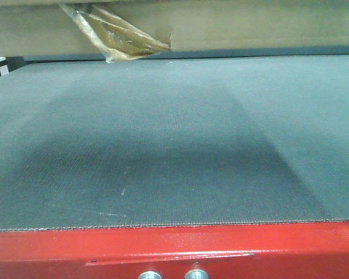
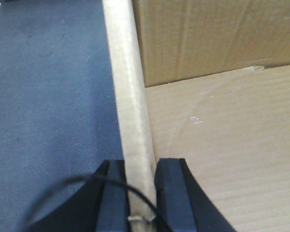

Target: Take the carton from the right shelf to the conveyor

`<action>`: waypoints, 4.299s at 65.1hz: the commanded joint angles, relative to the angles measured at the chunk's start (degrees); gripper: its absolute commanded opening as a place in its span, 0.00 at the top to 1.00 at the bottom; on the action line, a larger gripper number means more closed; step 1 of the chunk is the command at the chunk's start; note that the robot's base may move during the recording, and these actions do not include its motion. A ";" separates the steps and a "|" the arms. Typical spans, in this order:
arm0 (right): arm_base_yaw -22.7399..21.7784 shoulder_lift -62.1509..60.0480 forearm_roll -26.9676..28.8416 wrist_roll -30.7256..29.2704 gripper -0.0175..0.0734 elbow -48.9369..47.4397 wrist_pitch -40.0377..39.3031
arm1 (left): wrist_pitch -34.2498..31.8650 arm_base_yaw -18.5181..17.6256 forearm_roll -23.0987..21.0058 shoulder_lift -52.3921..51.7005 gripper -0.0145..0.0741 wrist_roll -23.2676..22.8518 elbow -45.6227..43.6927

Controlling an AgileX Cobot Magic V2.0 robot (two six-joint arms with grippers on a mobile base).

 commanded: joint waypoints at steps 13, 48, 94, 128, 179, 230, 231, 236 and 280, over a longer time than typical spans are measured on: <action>-0.63 6.04 -0.93 -1.09 0.88 0.25 0.50 | 0.53 2.96 -0.30 3.71 0.86 0.45 0.03; -5.32 23.11 -1.06 -1.09 0.88 1.46 -6.20 | -2.60 5.23 -2.99 19.01 0.85 0.45 1.99; -5.73 13.64 -1.62 -1.09 0.33 1.20 -2.88 | -1.74 5.33 -7.22 9.72 0.21 3.22 1.99; -20.75 -1.60 -1.75 -1.09 0.88 17.56 -6.69 | -9.49 18.16 -7.29 -12.71 0.85 7.09 19.42; -21.65 -39.35 -1.28 -1.09 0.88 74.06 -43.67 | -47.17 23.48 -11.66 -60.88 0.85 7.09 82.89; -21.65 -66.60 -1.28 -1.09 0.88 79.14 -48.34 | -51.95 23.48 -11.13 -71.87 0.85 7.09 84.74; -21.65 -66.60 -1.28 -1.09 0.88 79.14 -48.34 | -51.95 23.48 -11.13 -71.87 0.85 7.09 84.74; -21.65 -66.60 -1.28 -1.09 0.88 79.14 -48.46 | -51.95 23.48 -11.13 -71.87 0.85 7.09 84.74; -21.65 -66.60 -1.28 -1.09 0.88 79.14 -48.68 | -53.33 29.11 -22.10 -75.99 0.85 23.14 88.01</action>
